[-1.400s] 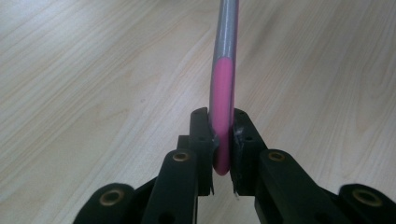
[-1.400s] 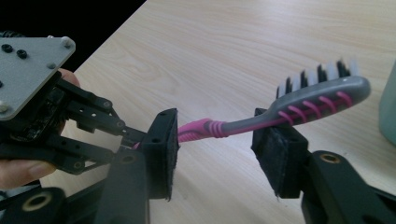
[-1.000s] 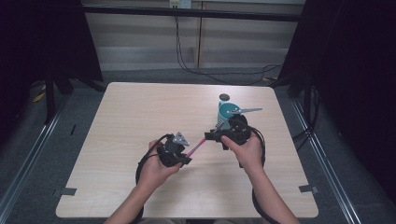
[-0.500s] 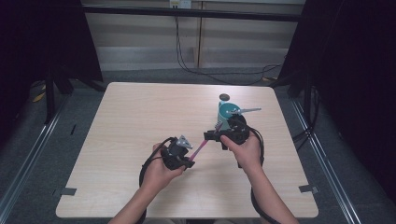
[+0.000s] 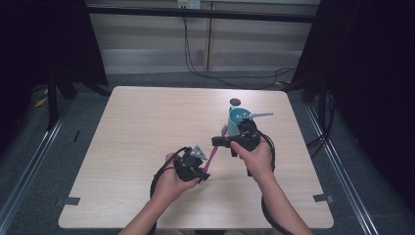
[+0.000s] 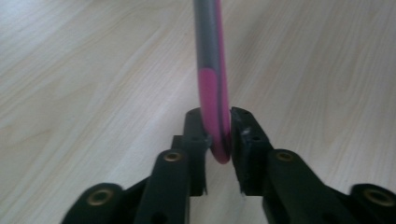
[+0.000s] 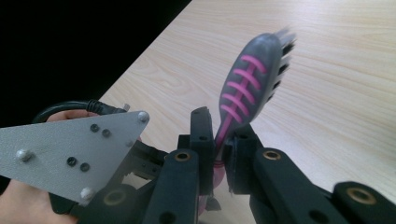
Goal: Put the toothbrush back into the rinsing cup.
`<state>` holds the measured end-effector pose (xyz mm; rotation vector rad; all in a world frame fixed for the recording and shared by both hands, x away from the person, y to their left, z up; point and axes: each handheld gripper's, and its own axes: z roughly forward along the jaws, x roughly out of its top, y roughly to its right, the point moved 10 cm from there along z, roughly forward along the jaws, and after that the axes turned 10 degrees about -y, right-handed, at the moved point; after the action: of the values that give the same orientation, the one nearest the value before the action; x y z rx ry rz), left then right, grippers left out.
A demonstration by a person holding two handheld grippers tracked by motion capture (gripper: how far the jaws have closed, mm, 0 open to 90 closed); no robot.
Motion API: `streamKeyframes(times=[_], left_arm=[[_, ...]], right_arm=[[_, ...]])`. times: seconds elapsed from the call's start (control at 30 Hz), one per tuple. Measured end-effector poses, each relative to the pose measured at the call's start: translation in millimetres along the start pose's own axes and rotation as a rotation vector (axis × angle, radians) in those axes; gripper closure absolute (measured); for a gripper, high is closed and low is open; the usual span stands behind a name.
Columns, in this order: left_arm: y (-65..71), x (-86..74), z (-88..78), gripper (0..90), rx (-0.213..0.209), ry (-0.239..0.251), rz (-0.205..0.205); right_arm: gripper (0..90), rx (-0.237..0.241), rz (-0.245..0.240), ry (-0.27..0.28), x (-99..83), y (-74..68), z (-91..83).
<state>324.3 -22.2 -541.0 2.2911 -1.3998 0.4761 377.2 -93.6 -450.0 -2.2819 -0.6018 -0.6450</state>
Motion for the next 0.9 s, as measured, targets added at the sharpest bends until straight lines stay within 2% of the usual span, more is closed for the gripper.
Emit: streamKeyframes(times=[0.1, 0.2, 0.27, 0.37, 0.57, 0.8, 0.83, 0.9], left_arm=[[5.1, 2.4, 1.6, 72.5, -0.018, 0.011, 0.010], [9.1, 5.4, 2.9, 70.6, -0.031, 0.019, 0.038], [11.7, 8.0, 3.5, 70.3, -0.029, 0.027, 0.039], [15.4, 10.3, 3.5, 70.0, -0.030, 0.026, 0.062], [20.5, 14.4, 4.2, 69.6, -0.039, 0.043, 0.065], [28.9, 19.7, 6.7, 70.0, -0.068, 0.053, 0.098], [29.6, 20.2, 6.7, 69.9, -0.064, 0.052, 0.092], [30.2, 21.5, 6.8, 68.3, -0.061, 0.060, 0.110]], right_arm=[[84.0, -0.004, -0.007, 0.007, 1.4, -0.3, -0.9], [84.0, -0.007, -0.009, 0.011, 2.4, -0.9, -0.2], [84.0, -0.011, -0.010, 0.016, 3.2, -1.1, 0.5], [84.1, -0.021, -0.017, 0.018, 3.7, -1.5, 1.7], [84.2, -0.036, -0.025, 0.032, 5.6, 0.3, 2.0], [84.2, -0.047, -0.027, 0.046, 7.4, 1.7, 3.4], [84.2, -0.051, -0.030, 0.049, 7.9, 1.5, 3.7], [84.3, -0.050, -0.036, 0.045, 7.8, 0.7, 5.2]])
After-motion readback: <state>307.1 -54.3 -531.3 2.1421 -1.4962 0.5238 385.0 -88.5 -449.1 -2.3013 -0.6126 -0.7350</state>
